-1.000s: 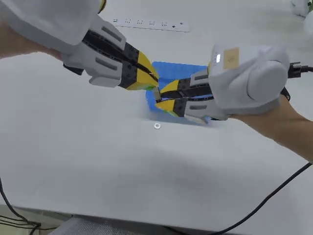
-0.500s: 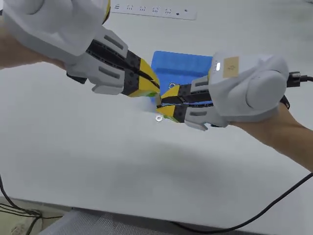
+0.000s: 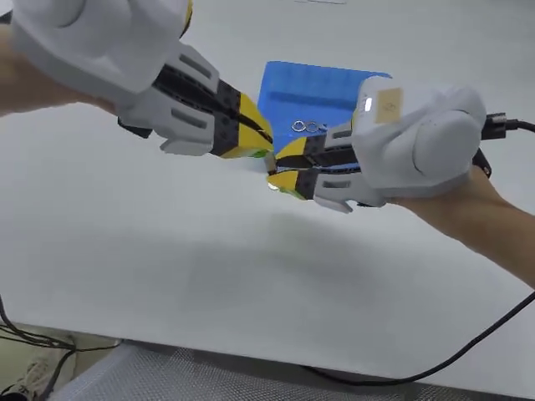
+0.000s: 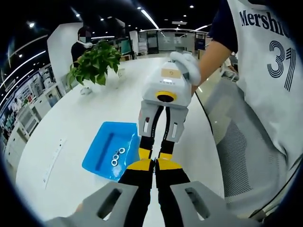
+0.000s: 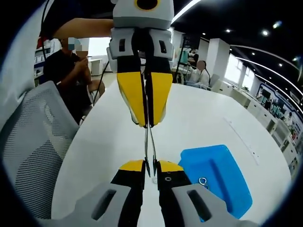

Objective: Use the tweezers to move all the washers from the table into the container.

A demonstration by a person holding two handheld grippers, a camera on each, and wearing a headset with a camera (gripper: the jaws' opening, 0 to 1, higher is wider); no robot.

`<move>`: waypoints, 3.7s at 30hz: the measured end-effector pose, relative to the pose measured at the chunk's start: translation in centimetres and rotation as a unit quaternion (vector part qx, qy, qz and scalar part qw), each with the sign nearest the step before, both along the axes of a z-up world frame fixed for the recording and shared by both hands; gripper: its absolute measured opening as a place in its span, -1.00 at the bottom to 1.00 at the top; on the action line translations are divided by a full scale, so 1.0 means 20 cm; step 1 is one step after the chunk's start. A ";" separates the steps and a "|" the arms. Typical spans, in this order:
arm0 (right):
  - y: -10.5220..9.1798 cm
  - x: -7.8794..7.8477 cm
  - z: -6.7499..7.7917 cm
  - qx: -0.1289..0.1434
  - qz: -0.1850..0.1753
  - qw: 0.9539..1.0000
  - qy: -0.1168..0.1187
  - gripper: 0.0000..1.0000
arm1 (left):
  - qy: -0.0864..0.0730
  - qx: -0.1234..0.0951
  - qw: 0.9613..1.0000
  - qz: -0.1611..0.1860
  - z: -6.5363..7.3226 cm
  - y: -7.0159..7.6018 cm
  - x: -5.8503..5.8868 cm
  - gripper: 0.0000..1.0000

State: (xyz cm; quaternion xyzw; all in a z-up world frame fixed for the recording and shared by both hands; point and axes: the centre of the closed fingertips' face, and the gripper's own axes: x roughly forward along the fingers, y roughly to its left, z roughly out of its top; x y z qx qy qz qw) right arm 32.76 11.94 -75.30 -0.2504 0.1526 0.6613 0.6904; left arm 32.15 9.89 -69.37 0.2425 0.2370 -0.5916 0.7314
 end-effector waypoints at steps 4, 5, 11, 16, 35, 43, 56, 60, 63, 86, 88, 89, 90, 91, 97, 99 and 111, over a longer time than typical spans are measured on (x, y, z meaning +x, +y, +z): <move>0.01 0.02 -0.03 -0.004 0.002 1.000 -0.001 -0.79 | 0.002 0.003 1.000 0.001 -0.03 0.01 0.03 -0.89; 0.01 0.02 -0.04 -0.006 0.003 1.000 0.001 -0.79 | 0.005 0.004 1.000 0.002 -0.04 0.02 0.03 -0.89; 0.01 0.03 -0.07 -0.011 0.003 1.000 0.010 -0.79 | 0.012 0.003 1.000 0.002 -0.07 0.01 0.05 -0.89; 0.00 0.04 -0.09 -0.013 0.001 1.000 0.015 -0.79 | 0.016 0.002 1.000 0.003 -0.10 0.01 0.07 -0.89; 0.00 0.04 -0.12 -0.016 0.005 1.000 0.026 -0.78 | 0.024 0.012 1.000 -0.006 -0.13 -0.01 0.07 -0.89; 0.01 0.04 -0.13 -0.019 0.008 0.999 0.026 -0.78 | 0.022 0.017 1.000 -0.009 -0.13 -0.01 0.06 -0.89; 0.01 0.04 -0.10 -0.012 0.000 0.999 0.031 -0.77 | 0.025 0.029 0.999 -0.013 -0.13 -0.03 0.07 -0.89; 0.01 0.05 -0.11 -0.016 -0.003 0.999 0.030 -0.77 | 0.029 0.031 0.999 -0.008 -0.14 -0.03 0.08 -0.89; 0.01 0.04 -0.11 -0.021 0.001 0.999 0.024 -0.78 | 0.031 0.033 0.999 -0.009 -0.14 -0.03 0.08 -0.89; 0.02 0.00 -0.05 -0.028 0.013 0.999 0.028 -0.81 | 0.043 0.017 0.999 -0.007 -0.07 -0.02 0.04 -0.89; 0.01 0.01 -0.03 -0.028 0.014 0.999 0.023 -0.81 | 0.039 0.017 0.999 -0.009 -0.05 -0.02 0.03 -0.89; 0.01 0.01 -0.01 -0.027 0.014 0.999 0.020 -0.81 | 0.037 0.017 0.999 -0.010 -0.04 -0.02 0.04 -0.89; 0.01 0.01 0.01 -0.025 0.013 0.999 0.017 -0.81 | 0.034 0.017 0.999 -0.011 -0.03 -0.02 0.04 -0.89; 0.01 0.01 0.02 -0.024 0.012 1.000 0.016 -0.81 | 0.032 0.017 0.999 -0.011 -0.01 -0.02 0.04 -0.89; -0.02 0.02 0.13 -0.018 0.006 1.000 -0.002 -0.81 | 0.012 0.019 0.999 -0.026 0.10 -0.05 0.04 -0.89; -0.03 0.02 0.17 -0.016 0.005 1.000 -0.008 -0.81 | 0.007 0.017 0.999 -0.031 0.14 -0.06 0.04 -0.89; -0.07 0.13 0.32 0.001 -0.015 0.999 -0.034 -0.81 | -0.030 0.024 0.998 -0.049 0.29 -0.10 0.12 -0.89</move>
